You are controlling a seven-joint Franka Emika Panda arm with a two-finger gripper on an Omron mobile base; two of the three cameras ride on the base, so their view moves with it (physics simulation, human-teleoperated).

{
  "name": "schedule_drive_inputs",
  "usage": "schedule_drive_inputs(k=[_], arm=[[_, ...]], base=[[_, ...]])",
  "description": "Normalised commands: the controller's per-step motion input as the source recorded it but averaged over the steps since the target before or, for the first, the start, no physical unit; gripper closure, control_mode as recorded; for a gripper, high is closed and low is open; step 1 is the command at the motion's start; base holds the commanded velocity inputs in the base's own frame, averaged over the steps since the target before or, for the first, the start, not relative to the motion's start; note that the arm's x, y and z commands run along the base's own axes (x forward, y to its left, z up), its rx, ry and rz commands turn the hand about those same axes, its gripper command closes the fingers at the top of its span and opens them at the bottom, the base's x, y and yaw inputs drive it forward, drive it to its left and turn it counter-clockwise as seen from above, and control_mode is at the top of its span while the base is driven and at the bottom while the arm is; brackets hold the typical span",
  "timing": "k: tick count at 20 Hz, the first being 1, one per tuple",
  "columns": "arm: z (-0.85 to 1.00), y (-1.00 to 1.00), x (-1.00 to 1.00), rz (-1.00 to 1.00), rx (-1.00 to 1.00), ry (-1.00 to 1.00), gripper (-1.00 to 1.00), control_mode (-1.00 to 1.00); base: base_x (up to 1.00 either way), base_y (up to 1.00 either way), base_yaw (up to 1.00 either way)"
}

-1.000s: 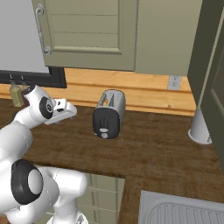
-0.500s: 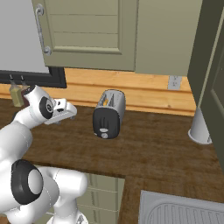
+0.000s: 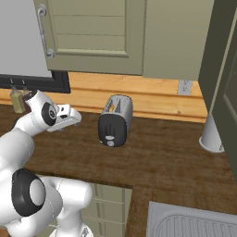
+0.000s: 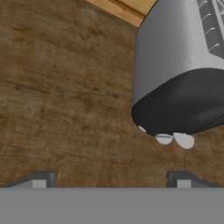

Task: Start the toaster. Once the lever pops up, take the bread to the plate on the dining counter.

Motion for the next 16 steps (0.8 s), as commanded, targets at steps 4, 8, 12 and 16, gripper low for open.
schedule_drive_inputs(k=[4,8,12,16], arm=[[0.0,0.0,0.0,0.0,0.0,0.0,-1.0,-1.0],[0.0,0.0,0.0,0.0,0.0,0.0,-1.0,-1.0],[0.0,0.0,0.0,0.0,0.0,0.0,-1.0,-1.0],[0.0,0.0,0.0,0.0,0.0,0.0,-1.0,-1.0]], base=[[0.0,0.0,0.0],[0.0,0.0,0.0],[0.0,0.0,0.0],[0.0,0.0,0.0]])
